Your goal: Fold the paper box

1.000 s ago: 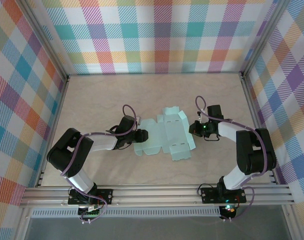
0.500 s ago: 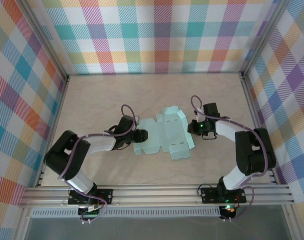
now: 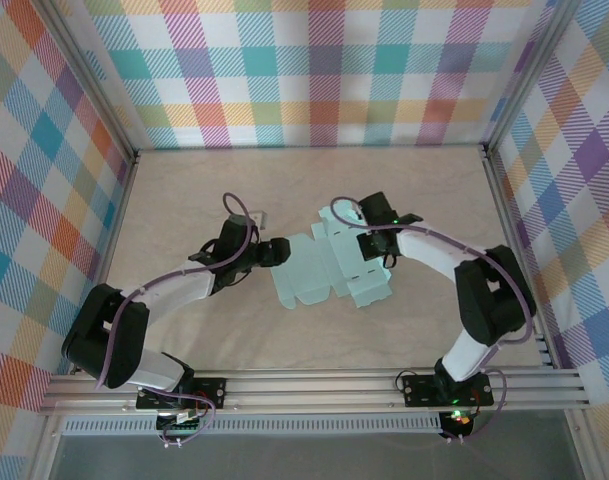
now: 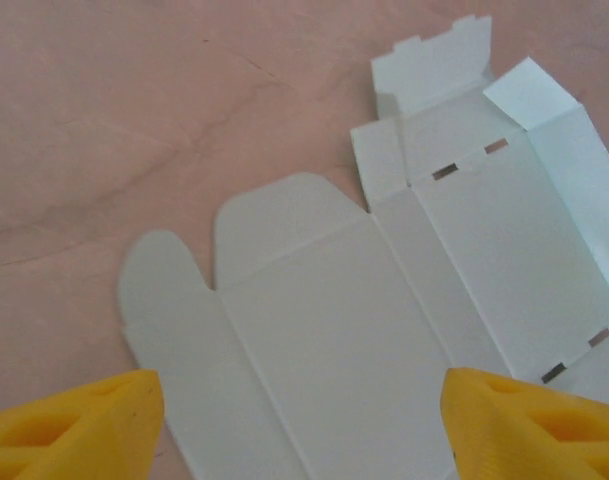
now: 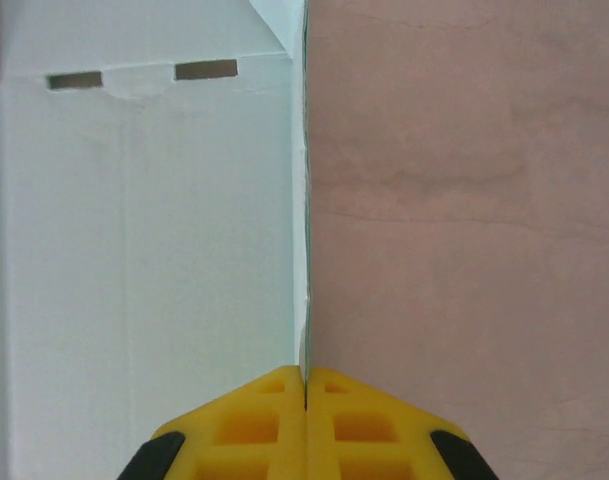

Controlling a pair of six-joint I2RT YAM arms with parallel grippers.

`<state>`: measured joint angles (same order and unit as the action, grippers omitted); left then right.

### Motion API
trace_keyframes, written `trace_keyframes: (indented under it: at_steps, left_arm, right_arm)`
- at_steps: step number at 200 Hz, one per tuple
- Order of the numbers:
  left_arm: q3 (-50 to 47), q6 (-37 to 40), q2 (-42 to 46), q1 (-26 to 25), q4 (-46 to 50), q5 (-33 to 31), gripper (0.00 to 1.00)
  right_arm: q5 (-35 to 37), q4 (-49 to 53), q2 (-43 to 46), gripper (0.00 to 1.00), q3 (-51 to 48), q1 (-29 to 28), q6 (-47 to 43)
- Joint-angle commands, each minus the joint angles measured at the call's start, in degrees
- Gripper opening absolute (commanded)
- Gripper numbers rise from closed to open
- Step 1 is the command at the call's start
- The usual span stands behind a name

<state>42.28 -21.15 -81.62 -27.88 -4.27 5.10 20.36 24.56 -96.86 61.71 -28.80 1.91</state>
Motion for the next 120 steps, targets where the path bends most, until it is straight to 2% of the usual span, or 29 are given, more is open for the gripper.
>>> trace_keyframes:
  at_steps: [1, 16, 38, 61, 75, 120]
  left_arm:
    - [0.83, 1.12, 1.78, 1.38, 1.79, -0.36, 0.74]
    - [0.06, 0.94, 2.56, 2.02, 1.88, -0.27, 0.74]
    - [-0.79, 0.93, 3.84, 2.48, 2.13, -0.27, 0.75]
    - [-1.34, 1.59, 5.1, 2.57, 2.33, -0.01, 0.76]
    - [-1.42, 3.12, 6.0, 2.59, 2.19, 0.67, 0.77]
    - [-0.39, 9.55, 7.11, 2.59, -2.67, 3.31, 0.79]
  right_arm:
    - [16.57, 1.51, -4.07, 0.0, 1.88, -3.24, -5.19]
    - [22.2, 0.92, -6.85, 0.0, 3.05, -5.5, -5.91]
    - [26.14, 0.15, -10.27, 0.0, 4.83, -8.0, -7.07]
    - [25.38, -0.22, -10.67, 0.0, 5.15, -8.47, -7.1]
    - [20.7, -2.25, -8.12, 0.0, 3.5, -7.84, -9.71]
    - [-11.94, -9.51, 4.61, 0.0, -3.45, -2.5, -13.0]
